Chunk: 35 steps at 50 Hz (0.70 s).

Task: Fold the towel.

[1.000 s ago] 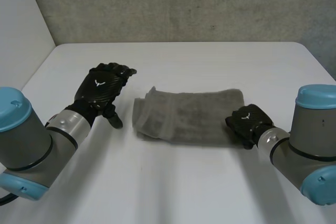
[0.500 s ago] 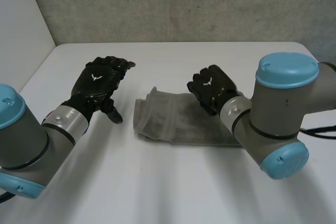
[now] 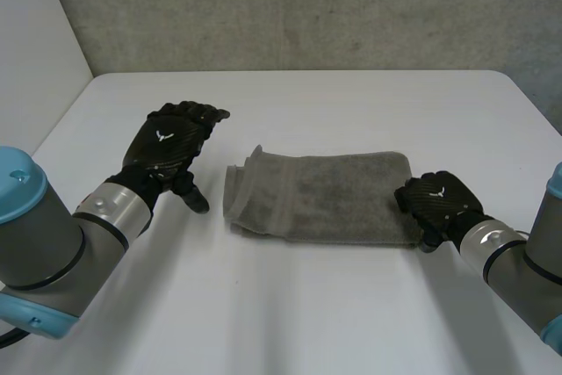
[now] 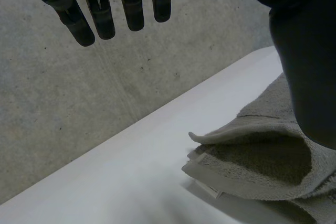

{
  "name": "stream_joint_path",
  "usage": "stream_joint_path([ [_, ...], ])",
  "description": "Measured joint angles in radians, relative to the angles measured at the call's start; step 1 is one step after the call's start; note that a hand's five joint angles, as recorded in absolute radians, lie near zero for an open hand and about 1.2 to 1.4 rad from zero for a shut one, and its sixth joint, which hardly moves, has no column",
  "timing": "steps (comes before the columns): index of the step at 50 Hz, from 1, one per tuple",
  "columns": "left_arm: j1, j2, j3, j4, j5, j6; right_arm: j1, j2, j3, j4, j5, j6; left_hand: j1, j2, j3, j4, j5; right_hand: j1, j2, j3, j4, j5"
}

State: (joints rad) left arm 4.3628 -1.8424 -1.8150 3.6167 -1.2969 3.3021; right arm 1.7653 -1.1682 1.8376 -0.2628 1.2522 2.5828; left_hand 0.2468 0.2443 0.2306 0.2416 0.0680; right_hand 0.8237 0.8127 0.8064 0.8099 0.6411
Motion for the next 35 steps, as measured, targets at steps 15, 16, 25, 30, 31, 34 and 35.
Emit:
stream_joint_path([
  [15,0.005,0.003,-0.006,0.002,0.001,-0.001,0.013,0.030,-0.096,-0.014,0.026,0.027,-0.002,0.000,0.000,0.000,0.000,0.466,0.522,0.529,0.527,0.523],
  [16,0.006,0.004,-0.006,0.002,0.000,-0.002,0.021,0.028,-0.114,-0.012,0.028,0.037,-0.002,0.000,0.000,0.000,0.000,0.471,0.522,0.529,0.527,0.523],
  [25,0.006,0.017,0.005,0.002,-0.001,-0.003,0.199,0.063,-0.334,0.019,0.032,0.159,-0.002,0.000,0.000,0.000,0.000,0.518,0.522,0.529,0.527,0.528],
  [30,0.006,0.020,0.013,0.005,-0.002,-0.005,0.353,0.155,-0.528,0.083,0.029,0.224,-0.002,0.000,0.000,0.000,0.000,0.526,0.522,0.529,0.527,0.529],
  [31,0.006,0.020,0.015,0.007,-0.003,-0.009,0.402,0.195,-0.592,0.108,0.026,0.243,-0.002,0.000,0.000,0.000,0.000,0.526,0.522,0.530,0.527,0.529],
  [34,0.006,0.020,0.016,0.011,-0.003,-0.021,0.491,0.285,-0.721,0.163,0.022,0.280,-0.002,0.000,0.000,0.000,0.000,0.526,0.522,0.530,0.527,0.529],
  [35,0.006,0.020,0.016,0.011,-0.003,-0.024,0.506,0.303,-0.745,0.175,0.021,0.286,-0.002,0.000,0.000,0.000,0.000,0.526,0.522,0.531,0.527,0.529],
])
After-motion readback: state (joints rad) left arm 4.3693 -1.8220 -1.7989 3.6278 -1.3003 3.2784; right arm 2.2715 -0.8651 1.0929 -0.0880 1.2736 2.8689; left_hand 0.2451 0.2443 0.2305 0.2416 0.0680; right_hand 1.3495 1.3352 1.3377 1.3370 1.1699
